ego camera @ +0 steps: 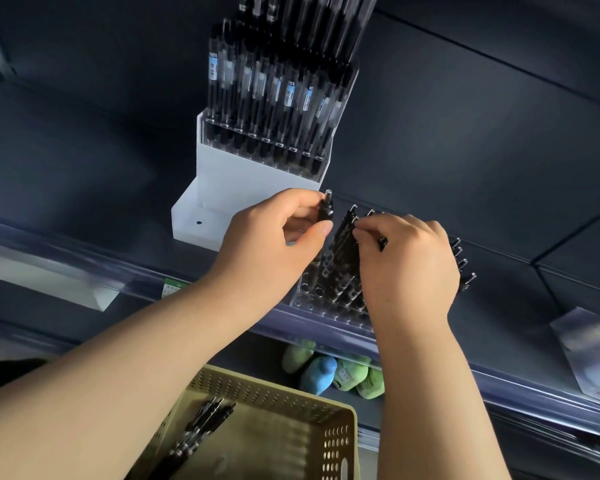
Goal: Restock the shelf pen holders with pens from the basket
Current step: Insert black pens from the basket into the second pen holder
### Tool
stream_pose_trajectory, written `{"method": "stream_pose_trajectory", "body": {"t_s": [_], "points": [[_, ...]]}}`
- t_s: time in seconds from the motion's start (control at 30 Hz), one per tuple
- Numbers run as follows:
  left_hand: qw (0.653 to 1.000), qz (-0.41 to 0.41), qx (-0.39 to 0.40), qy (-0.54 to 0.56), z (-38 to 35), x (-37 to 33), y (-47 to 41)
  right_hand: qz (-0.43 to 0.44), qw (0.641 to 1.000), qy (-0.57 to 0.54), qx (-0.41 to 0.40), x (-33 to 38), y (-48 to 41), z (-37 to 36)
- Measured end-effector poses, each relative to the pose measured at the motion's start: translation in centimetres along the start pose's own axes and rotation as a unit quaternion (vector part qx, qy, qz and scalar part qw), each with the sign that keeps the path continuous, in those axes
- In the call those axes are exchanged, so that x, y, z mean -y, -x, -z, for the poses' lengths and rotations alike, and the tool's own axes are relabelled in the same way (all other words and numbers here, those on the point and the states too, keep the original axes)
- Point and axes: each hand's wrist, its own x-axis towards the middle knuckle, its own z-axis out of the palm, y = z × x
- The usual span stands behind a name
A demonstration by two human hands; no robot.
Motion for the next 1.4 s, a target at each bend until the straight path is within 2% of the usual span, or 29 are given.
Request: {"method": "stream_pose_trajectory", "body": {"t_s": [0.17,0.3,0.5,0.7,1.03,1.2,1.4], "points": [[1.0,-0.011,0.01,0.009,-0.5,-0.1,0.1,0.048,0.995,0.018,-0.083,0.0,0.0,-0.7],[0.999,-0.03,0.016,0.002,-1.0,0.1,-0.1,0.047,0.993,0.007,-0.107,0.3,-0.1,-0.2],[0.997,-0.054,0.044,-0.025,-1.9,0.9,-0.2,0.021,0.998,-0.012,-0.065,0.3,0.3,0.7],[0.993,-0.033,0.093,-0.07,-2.8,1.9,-0.1,0.001,1.0,-0.008,-0.005,-0.1,0.5,1.2],[0.981,-0.047,0.109,-0.157,-3.5,2.9,-0.2,0.005,1.0,-0.009,0.0,0.3,0.6,2.0],[0.949,-0.037,0.155,-0.272,-2.6,3.1,0.0,0.049,0.998,-0.007,-0.026,0.1,1.1,2.2],[0.892,-0.171,0.149,-0.392,-0.5,2.3,2.1,0.094,0.995,0.006,-0.04,-0.6,2.6,2.2]]}}
